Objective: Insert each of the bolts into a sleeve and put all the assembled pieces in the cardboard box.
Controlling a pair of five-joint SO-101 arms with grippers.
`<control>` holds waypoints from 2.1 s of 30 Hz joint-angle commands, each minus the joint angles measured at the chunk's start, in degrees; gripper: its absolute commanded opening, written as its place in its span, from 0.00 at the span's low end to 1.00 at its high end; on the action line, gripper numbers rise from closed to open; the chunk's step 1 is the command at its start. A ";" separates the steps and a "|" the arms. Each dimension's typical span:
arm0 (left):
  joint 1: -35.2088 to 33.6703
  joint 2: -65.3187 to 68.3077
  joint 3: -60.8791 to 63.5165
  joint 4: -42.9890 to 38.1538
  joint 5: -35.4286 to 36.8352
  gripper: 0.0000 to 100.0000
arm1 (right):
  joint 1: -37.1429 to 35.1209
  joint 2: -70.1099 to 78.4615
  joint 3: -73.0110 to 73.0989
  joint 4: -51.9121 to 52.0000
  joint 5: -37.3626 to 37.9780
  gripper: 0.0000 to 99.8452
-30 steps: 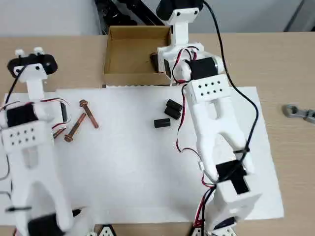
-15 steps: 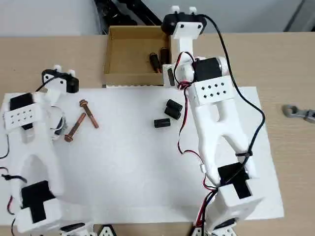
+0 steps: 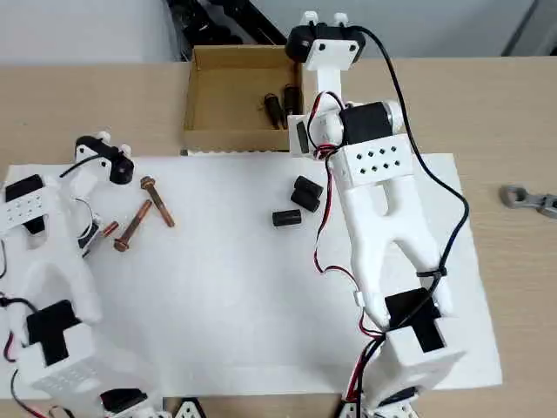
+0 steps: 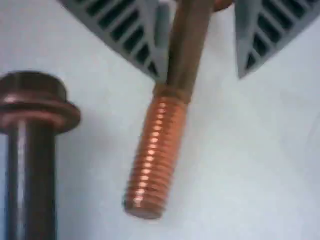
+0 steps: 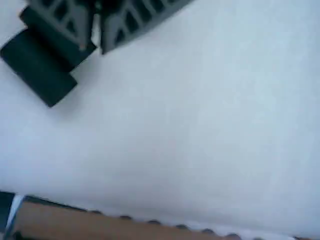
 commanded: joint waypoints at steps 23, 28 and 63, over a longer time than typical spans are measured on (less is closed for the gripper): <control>-0.44 9.14 -2.77 -3.08 -4.13 0.01 | 0.22 -3.74 -2.37 0.22 -0.62 0.00; -0.44 9.05 -3.30 -1.85 -6.68 0.01 | 0.22 -3.74 -2.37 0.22 -0.62 0.00; 1.32 6.77 -37.49 30.15 -33.67 0.01 | 0.22 -3.65 -2.29 3.03 -0.70 0.00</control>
